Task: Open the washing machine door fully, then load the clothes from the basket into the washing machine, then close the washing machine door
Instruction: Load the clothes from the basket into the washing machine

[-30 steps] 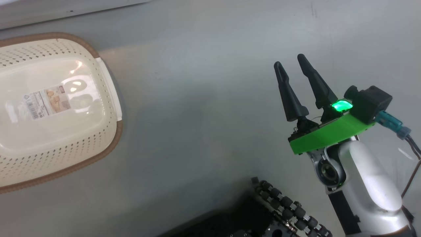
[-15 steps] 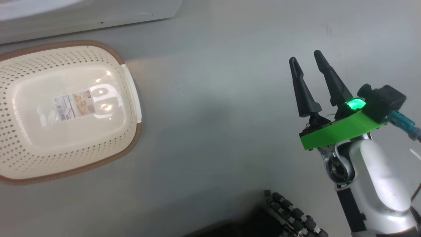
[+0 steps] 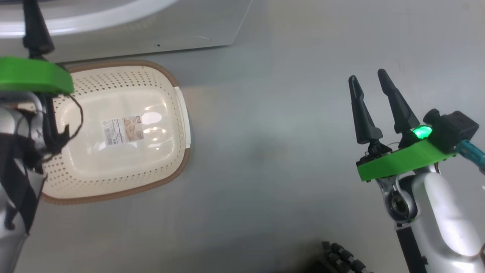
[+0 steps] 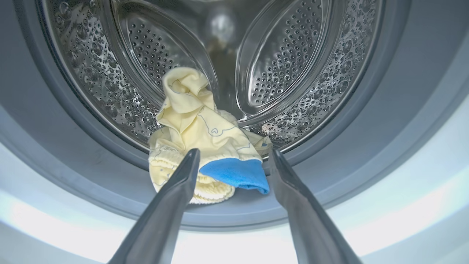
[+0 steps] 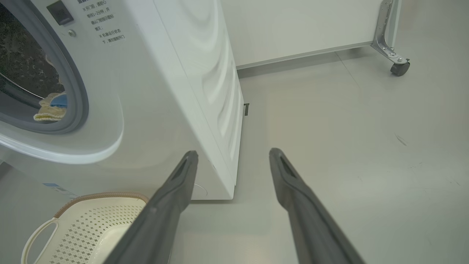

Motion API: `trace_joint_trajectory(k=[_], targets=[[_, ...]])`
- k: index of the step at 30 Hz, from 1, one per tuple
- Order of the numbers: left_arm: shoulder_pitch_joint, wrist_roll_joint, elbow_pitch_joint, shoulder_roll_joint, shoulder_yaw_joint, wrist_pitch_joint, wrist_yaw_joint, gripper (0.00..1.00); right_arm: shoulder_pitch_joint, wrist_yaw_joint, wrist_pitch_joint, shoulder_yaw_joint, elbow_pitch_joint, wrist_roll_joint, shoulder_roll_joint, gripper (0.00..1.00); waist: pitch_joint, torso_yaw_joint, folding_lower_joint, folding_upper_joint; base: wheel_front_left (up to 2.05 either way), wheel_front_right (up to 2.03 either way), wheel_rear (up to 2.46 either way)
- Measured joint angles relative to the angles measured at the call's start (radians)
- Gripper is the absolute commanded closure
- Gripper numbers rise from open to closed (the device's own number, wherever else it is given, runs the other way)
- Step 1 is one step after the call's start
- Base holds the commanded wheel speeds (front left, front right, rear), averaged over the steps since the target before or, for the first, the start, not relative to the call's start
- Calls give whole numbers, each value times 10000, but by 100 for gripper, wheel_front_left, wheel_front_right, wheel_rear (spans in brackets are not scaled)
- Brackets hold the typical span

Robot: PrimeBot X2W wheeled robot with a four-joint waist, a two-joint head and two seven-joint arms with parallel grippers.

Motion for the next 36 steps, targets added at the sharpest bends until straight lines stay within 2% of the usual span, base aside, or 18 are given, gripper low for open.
trace_joint_trajectory(k=[6,15,23,36], targets=[[1740,153,-1126,-90,-134,-244,52,0,406,0,0,-153,19,-401,0,0,-629,290,0,0,0,0,0],[4191,138,-2050,-662,-355,-575,54,0,796,0,0,-359,142,-1064,0,0,-1483,654,0,0,0,0,0],[5316,40,-1818,-1108,-552,-796,54,0,1341,0,151,-479,171,-1739,0,0,-2419,1001,0,0,0,0,0],[6225,36,-1156,-1732,-639,-830,54,0,2257,0,744,-527,-293,-1950,0,0,-3661,1511,0,0,0,0,0]])
